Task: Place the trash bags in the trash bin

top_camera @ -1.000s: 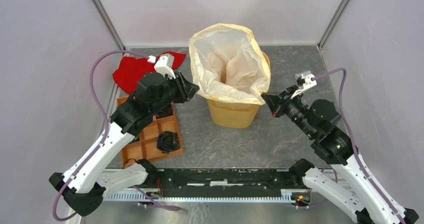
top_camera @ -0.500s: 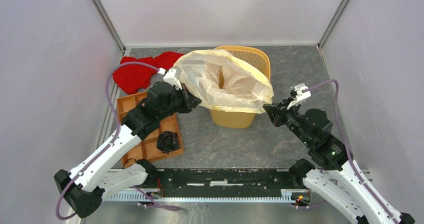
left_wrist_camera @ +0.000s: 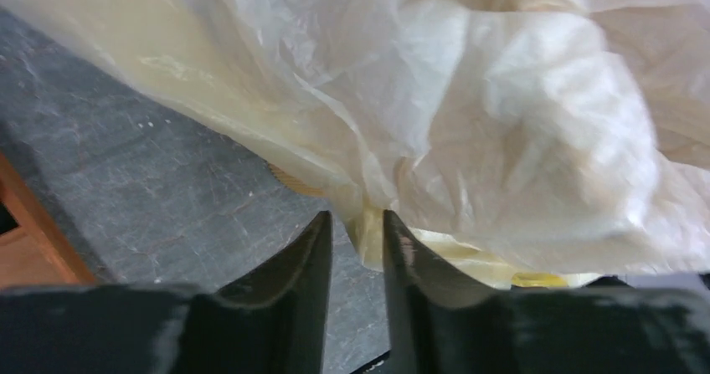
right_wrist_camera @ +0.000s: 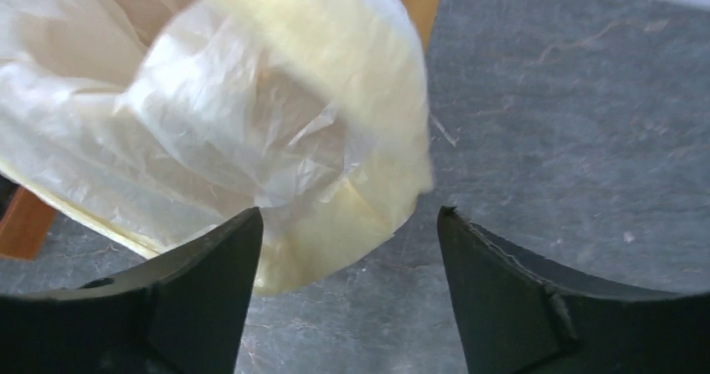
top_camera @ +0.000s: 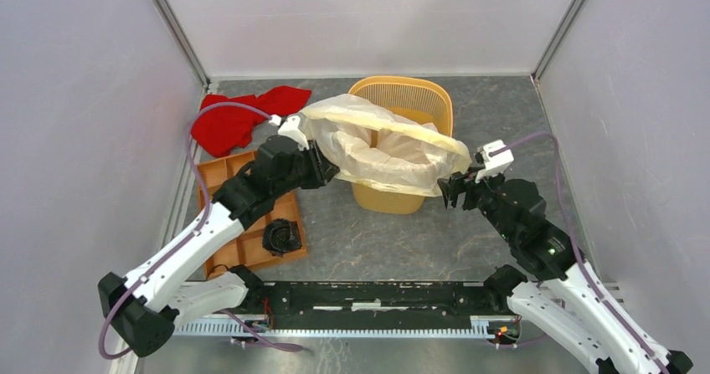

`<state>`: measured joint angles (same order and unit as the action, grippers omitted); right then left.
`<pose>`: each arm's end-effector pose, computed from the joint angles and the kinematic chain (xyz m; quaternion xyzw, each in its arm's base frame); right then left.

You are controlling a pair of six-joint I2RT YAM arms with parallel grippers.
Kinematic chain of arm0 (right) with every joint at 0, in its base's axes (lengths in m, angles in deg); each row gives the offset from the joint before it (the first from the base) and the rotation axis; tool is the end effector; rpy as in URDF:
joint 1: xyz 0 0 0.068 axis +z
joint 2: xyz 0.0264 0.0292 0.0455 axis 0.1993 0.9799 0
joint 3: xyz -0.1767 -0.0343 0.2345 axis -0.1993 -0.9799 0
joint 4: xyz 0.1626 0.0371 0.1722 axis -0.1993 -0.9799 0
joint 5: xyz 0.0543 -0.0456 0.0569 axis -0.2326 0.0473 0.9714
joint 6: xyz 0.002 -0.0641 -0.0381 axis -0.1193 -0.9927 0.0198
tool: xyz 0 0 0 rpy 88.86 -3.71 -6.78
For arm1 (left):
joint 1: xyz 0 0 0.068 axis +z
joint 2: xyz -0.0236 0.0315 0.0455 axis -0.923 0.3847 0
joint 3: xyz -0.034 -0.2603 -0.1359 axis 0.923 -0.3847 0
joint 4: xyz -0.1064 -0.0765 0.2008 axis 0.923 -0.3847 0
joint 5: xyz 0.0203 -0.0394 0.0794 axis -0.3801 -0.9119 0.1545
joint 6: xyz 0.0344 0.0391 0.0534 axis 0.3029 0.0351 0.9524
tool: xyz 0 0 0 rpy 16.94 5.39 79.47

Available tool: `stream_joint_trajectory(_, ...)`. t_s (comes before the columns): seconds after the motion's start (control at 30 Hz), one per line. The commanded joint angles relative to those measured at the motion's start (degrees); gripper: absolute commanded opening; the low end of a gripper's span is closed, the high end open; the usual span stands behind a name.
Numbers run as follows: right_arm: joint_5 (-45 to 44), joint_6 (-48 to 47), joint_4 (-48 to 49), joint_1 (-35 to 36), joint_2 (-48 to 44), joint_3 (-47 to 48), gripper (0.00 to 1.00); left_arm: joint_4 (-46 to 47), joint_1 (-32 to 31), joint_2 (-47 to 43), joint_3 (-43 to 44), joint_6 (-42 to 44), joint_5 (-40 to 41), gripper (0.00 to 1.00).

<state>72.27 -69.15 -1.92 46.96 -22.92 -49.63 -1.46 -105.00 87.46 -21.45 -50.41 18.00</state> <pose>0.1052 0.0577 0.3155 -0.1006 0.7843 0.1561 0.5919 0.1746 -0.1311 0.3343 -0.0135 0.8625 -0.2943 0.4114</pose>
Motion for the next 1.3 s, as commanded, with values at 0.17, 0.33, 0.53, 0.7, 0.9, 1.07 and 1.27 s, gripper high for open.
stream_joint_trajectory(0.17, 5.4, -13.4, -14.1, -0.1, 1.4, 22.0, 0.98, -8.2, -0.1, -10.5, 6.1, 6.1, 6.2, 0.75)
stream_joint_trajectory(0.33, 13.5, -22.8, -9.5, -0.2, 8.3, 30.5, 0.98, -13.4, 2.1, -6.8, 10.1, 10.2, 12.3, 0.82)
stream_joint_trajectory(0.53, 22.1, -29.0, -2.7, -0.2, 19.9, 36.4, 0.98, -8.1, 17.2, -7.0, 9.5, 6.8, -9.0, 0.88)
stream_joint_trajectory(0.7, 25.3, -29.8, 1.6, -0.2, 27.6, 40.8, 0.98, 0.2, 27.0, -3.8, 7.6, 0.4, -27.4, 0.87)
stream_joint_trajectory(0.9, 22.1, -26.4, 8.4, -0.2, 33.0, 41.5, 0.96, 9.3, 29.4, 0.2, 6.2, -5.8, -36.3, 0.82)
stream_joint_trajectory(1.07, 7.9, -19.4, 15.3, -0.4, 34.3, 39.6, 0.74, 12.4, 29.6, 3.6, 7.8, -5.4, -36.6, 0.68)
stream_joint_trajectory(1.27, 5.3, -13.3, 15.8, -3.5, 38.0, 40.5, 0.28, 11.4, 29.7, 8.6, 10.8, -3.3, -34.5, 0.62)
